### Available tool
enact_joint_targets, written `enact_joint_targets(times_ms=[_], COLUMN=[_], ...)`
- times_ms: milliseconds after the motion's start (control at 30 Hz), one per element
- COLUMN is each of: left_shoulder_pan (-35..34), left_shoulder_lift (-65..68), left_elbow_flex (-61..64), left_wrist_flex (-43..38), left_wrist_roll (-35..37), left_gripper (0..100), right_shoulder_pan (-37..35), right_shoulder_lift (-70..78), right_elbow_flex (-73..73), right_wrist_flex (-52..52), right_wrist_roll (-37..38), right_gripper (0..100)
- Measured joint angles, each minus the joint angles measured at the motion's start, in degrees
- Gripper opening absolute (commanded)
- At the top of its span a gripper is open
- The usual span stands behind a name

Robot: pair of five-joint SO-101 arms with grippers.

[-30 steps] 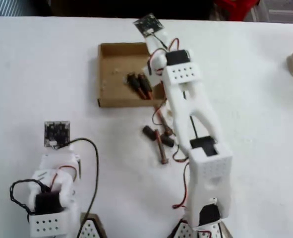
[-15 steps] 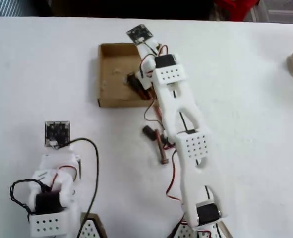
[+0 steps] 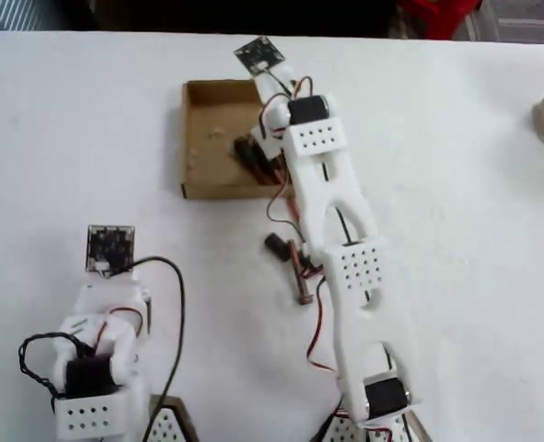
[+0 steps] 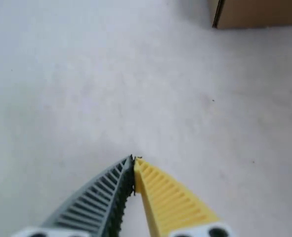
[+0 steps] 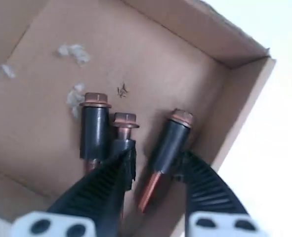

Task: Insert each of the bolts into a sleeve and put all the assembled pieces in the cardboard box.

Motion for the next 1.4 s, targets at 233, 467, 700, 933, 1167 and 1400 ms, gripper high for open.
enact_joint_targets(times_ms=[233, 467, 700, 933, 1167, 1400], left_shoulder_pan=[0.0, 0.0, 0.0, 0.0, 0.0, 0.0], left_shoulder_lift=[0.0, 0.0, 0.0, 0.0, 0.0, 0.0], left_elbow_flex=[0.0, 0.0, 0.0, 0.0, 0.0, 0.0], left_wrist_flex=[0.0, 0.0, 0.0, 0.0, 0.0, 0.0], left_wrist_roll=[0.0, 0.0, 0.0, 0.0, 0.0, 0.0], left_gripper=[2, 2, 2, 2, 2, 2], right_shoulder_pan=[0.0, 0.2, 0.3, -0.4, -1.8, -7.0], right_shoulder_lift=[-0.1, -6.6, -19.9, -33.0, -42.5, -54.6], right_elbow_flex=[-13.9, -14.2, 9.4, 30.3, 47.7, 68.7], right_wrist_flex=[17.7, 18.8, 18.8, 18.8, 17.6, 8.4], right_wrist_roll=[0.4, 0.4, 0.4, 0.4, 0.4, 0.5], right_gripper=[1.5, 1.6, 1.6, 1.7, 1.7, 1.8])
